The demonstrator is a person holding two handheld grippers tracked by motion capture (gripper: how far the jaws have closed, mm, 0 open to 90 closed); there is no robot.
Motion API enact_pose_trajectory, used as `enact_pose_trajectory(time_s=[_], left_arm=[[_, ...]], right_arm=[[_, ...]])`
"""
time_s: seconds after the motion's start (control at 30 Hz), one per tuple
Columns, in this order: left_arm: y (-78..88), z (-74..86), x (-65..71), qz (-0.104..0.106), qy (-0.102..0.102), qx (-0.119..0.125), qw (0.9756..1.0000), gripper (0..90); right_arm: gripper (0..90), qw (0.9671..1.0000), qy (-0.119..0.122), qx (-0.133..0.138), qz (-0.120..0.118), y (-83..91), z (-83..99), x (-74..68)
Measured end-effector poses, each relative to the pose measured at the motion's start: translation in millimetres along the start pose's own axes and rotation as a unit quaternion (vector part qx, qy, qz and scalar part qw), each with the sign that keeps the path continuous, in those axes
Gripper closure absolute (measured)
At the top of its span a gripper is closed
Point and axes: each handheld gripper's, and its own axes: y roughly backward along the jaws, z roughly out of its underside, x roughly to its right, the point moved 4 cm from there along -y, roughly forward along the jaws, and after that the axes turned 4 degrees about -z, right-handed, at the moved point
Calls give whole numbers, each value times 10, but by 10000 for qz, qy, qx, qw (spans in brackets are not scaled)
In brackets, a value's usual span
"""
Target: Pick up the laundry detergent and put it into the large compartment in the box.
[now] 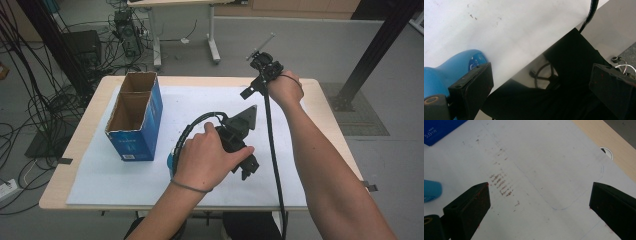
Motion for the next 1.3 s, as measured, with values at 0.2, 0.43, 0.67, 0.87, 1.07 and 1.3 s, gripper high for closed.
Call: enact_pose_trajectory(time_s=[0.2, 0.43, 0.67, 0.87, 1.07, 1.3], left_arm=[[-18, 5, -5, 16, 33, 9, 10000, 58], [-13, -10, -4, 24, 3, -3, 10000, 58], [42, -39, -8, 3, -7, 24, 10000, 58], [136, -53, -46, -63, 70, 51, 9999, 58], [252, -33, -91, -113, 102, 93, 9998, 60], [449, 30, -176, -154, 201, 166, 9995, 61]], right_arm=[[34, 10000, 21, 22, -17, -11, -2, -1], [32, 10000, 0, 14, -65, -28, -1, 13], [32, 10000, -9, 29, -55, -18, 6, 11], [32, 10000, -15, 16, -60, -14, 17, 21], [33, 10000, -45, 13, -27, 13, 25, 17], [33, 10000, -56, 9, -23, 9, 24, 18]])
